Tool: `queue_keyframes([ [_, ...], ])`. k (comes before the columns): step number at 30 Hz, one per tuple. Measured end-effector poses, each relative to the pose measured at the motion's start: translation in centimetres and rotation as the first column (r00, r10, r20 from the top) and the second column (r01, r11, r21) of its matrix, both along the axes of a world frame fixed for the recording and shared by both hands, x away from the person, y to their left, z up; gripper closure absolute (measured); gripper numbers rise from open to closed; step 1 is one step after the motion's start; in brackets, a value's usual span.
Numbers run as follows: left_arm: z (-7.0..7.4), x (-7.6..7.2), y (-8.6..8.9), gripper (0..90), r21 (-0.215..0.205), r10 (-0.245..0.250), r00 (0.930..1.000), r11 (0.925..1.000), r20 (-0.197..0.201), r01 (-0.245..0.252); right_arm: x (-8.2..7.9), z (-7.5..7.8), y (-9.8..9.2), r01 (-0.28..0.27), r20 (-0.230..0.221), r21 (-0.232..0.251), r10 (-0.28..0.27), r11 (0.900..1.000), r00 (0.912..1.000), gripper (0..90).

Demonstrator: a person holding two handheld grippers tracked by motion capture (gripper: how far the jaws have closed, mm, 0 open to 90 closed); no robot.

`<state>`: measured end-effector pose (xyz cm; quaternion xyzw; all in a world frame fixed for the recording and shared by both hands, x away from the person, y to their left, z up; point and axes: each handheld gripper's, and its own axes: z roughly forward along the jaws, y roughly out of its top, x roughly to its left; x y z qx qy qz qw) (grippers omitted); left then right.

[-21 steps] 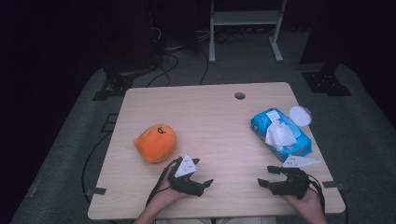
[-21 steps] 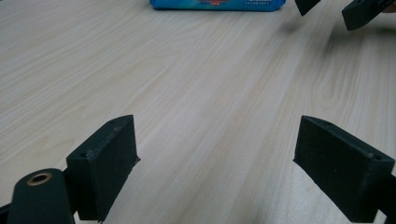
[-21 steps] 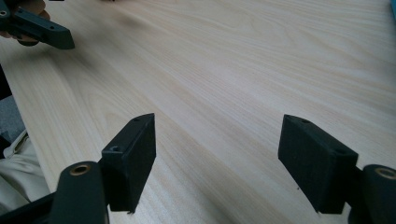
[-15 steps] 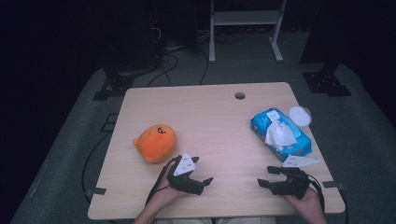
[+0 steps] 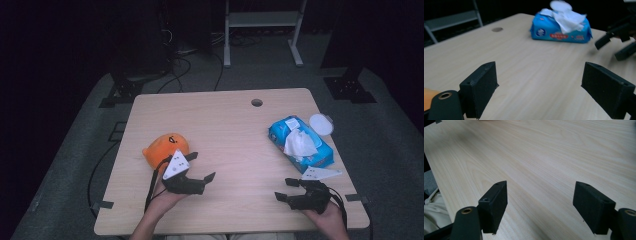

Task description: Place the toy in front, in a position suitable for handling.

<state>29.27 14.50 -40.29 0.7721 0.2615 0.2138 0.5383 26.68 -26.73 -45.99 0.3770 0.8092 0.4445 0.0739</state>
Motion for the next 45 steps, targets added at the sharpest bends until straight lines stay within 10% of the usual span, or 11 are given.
queue_keyframes([
  [7, 1.6, 0.4, 2.7, 12.8, -0.036, 0.091, 0.9947, 0.9954, 0.048, -0.089, 0.1, -0.1, 0.1, -0.005, -0.006, -0.008, 0.005, 1.000, 1.0000, 26.7],
  [15, 2.7, 0.8, 6.9, 12.8, -0.075, 0.223, 0.9710, 0.9733, 0.086, -0.217, 0.0, 0.0, 0.1, -0.005, 0.000, -0.007, 0.005, 1.000, 1.0000, 26.7],
  [29, 0.2, 2.5, 10.6, 12.1, -0.052, 0.340, 0.9396, 0.9396, 0.037, -0.338, 0.0, -0.2, 0.2, -0.008, -0.012, -0.011, 0.008, 1.000, 0.9999, 26.7],
  [45, -2.2, 3.6, 10.2, 11.9, 0.017, 0.332, 0.9432, 0.9431, 0.017, -0.332, 0.0, -0.2, 0.5, -0.021, -0.010, -0.020, 0.020, 1.000, 0.9997, 26.7],
])
